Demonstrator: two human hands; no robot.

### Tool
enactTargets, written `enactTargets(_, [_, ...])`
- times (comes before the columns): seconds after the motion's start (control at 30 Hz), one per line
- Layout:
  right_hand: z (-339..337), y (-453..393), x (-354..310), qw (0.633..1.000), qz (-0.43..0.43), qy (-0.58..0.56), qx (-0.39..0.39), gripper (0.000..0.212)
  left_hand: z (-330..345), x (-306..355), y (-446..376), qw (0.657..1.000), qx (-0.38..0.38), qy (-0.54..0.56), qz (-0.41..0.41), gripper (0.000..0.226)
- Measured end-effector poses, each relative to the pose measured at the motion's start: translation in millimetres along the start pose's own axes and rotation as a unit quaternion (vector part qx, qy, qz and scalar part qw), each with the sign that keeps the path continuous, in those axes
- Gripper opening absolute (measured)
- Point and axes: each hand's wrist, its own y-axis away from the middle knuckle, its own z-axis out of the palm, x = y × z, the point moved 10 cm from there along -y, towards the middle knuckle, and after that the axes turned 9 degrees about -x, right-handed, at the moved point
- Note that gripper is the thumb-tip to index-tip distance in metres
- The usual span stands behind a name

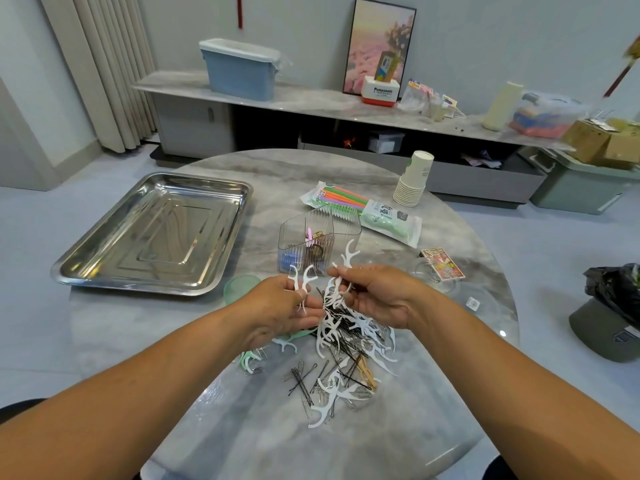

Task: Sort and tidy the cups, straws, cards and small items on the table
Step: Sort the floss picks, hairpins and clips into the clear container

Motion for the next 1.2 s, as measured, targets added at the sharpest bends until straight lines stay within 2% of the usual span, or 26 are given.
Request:
enactTargets(0.1, [7.1, -1.2, -0.1, 1.0, -0.018, 0.016, -0.005, 0.018, 8.7, -0.9, -0.8, 0.999, -0.022, 0.03, 0.006, 0.016])
enactTargets(0.2, [8.2, -0.6, -0.7, 0.999, -0.043, 0.021, 0.016, 0.007, 16.8, 1.4, -1.2, 0.999, -0.043, 0.02, 0.017, 0.023])
enactTargets(0.37, [11.2, -0.5, 4.6, 0.997, -0.064, 0.003, 0.04, 0.028, 24.6, 0.9, 0.9, 0.998, -0.063, 0.001, 0.022, 0.018])
enactTargets(0.47, [16.3, 0.7, 5.4, 0.998, -0.057, 0.0, 0.031, 0.01, 25.3, 0.5, -0.4, 0.996, -0.062, -0.054, 0.025, 0.02])
enactTargets(0.53, [19.0, 1.5, 5.0, 0.999, -0.043, -0.01, 0.022, 0.02, 22.1, 0.6, -1.1, 0.996, -0.049, -0.07, 0.024, 0.02])
enactTargets(0.73, [21.8, 4.7, 1.2, 0.999, -0.029, -0.032, 0.002, 0.026, 10.2, -0.7, -2.7, 1.0, -0.021, -0.006, -0.002, 0.021])
enactTargets(0.93, [21.6, 4.3, 1.7, 0.998, -0.032, -0.046, 0.007, 0.021, 20.2, 0.7, -0.8, 0.997, -0.073, 0.014, -0.004, 0.04])
enactTargets(1.03, [21.6, 6.9, -1.7, 0.998, -0.037, -0.049, 0.006, 0.027, 22.0, 2.7, -1.2, 0.996, -0.083, -0.009, 0.01, 0.024])
enactTargets(1.1, [21.1, 7.9, -5.4, 0.998, -0.05, -0.035, 0.007, 0.027, 18.4, 3.1, -2.6, 0.997, -0.072, -0.004, 0.015, 0.022])
enactTargets(1.2, [17.4, 7.3, -11.0, 0.996, -0.078, 0.034, 0.023, 0.027, 13.3, 4.8, -3.2, 0.998, -0.054, 0.016, 0.027, 0.018])
